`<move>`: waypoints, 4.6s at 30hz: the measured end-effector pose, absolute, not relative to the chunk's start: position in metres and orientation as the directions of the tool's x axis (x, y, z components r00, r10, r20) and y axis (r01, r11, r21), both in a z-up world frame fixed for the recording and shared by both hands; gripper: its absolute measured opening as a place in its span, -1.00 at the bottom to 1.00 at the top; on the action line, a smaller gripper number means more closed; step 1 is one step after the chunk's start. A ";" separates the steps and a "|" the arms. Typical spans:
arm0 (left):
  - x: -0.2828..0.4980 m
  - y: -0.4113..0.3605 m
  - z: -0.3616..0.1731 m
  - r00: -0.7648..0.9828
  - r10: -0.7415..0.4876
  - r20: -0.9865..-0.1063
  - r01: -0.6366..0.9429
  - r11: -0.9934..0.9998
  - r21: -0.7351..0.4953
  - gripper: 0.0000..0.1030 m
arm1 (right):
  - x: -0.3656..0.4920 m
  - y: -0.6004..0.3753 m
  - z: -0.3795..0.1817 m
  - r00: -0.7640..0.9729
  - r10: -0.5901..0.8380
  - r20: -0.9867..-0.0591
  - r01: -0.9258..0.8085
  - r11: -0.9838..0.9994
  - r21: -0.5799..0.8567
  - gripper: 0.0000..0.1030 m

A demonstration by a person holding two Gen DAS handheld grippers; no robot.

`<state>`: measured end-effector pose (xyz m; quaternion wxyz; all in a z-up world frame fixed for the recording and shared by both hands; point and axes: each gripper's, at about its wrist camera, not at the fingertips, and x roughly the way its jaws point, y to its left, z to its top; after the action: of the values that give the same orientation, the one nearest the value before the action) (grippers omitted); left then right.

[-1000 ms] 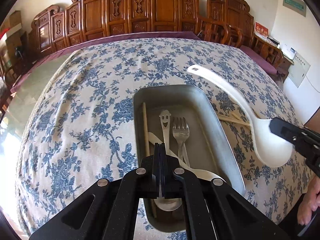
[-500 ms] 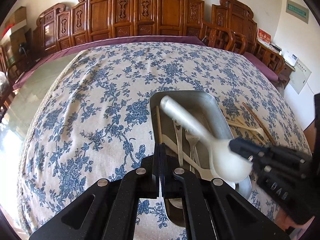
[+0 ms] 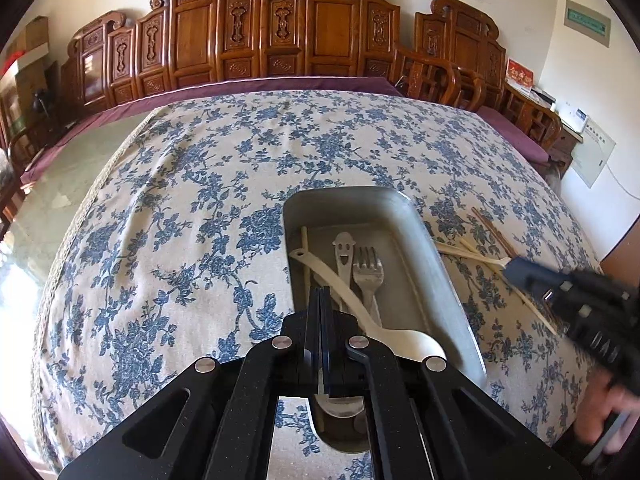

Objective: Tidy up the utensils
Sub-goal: 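Lower the large white plastic spoon into the tray and open the right gripper, then grasp the white plastic fork from the pile with the right gripper, then grasp a wooden chopstick with the left gripper while the right gripper holds the fork, then carry the chopstick into the tray and open the left gripper while the right holds the fork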

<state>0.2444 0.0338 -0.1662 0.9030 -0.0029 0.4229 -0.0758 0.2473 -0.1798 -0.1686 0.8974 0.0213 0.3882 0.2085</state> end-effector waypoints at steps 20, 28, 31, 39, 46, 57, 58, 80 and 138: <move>0.240 -0.012 -0.169 0.634 -0.183 -0.751 0.201 0.977 -0.068 -0.04 | 0.277 -0.239 -0.221 0.619 0.215 -0.755 -0.366 0.930 -0.035 -0.24; 0.238 -0.019 -0.169 0.631 -0.192 -0.751 0.215 0.974 -0.069 -0.04 | 0.284 -0.228 -0.241 0.605 0.149 -0.782 -0.380 0.917 -0.120 -0.24; 0.239 -0.020 -0.169 0.629 -0.195 -0.753 0.217 0.974 -0.071 -0.04 | 0.285 -0.231 -0.241 0.607 0.148 -0.781 -0.369 0.923 -0.112 -0.42; 0.238 -0.025 -0.172 0.625 -0.195 -0.756 0.224 0.972 -0.066 -0.04 | 0.288 -0.244 -0.235 0.627 0.149 -0.765 -0.318 0.945 -0.077 -0.78; 0.237 -0.029 -0.175 0.623 -0.187 -0.760 0.228 0.972 -0.052 -0.04 | 0.288 -0.247 -0.236 0.627 0.152 -0.764 -0.318 0.945 -0.073 -0.95; 0.230 -0.040 -0.170 0.632 -0.182 -0.754 0.224 0.973 -0.048 -0.04 | 0.271 -0.266 -0.210 0.647 0.159 -0.746 -0.270 0.962 -0.029 -0.96; 0.228 -0.042 -0.169 0.632 -0.184 -0.753 0.223 0.973 -0.050 -0.04 | 0.270 -0.268 -0.208 0.646 0.156 -0.747 -0.266 0.964 -0.029 -0.96; 0.207 -0.145 -0.183 0.583 -0.178 -0.793 0.292 0.956 0.000 -0.04 | 0.205 -0.353 -0.160 0.669 0.069 -0.740 -0.199 0.976 -0.089 -0.95; 0.216 -0.108 -0.167 0.565 -0.128 -0.815 0.257 0.966 0.027 -0.92 | 0.195 -0.334 -0.165 0.663 0.092 -0.743 -0.191 0.980 -0.049 -0.95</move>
<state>0.2162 -0.1080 -0.1670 0.8816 0.0713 0.4536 -0.1090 0.1953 -0.3338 -0.1654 0.9097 -0.0612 0.4032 0.0779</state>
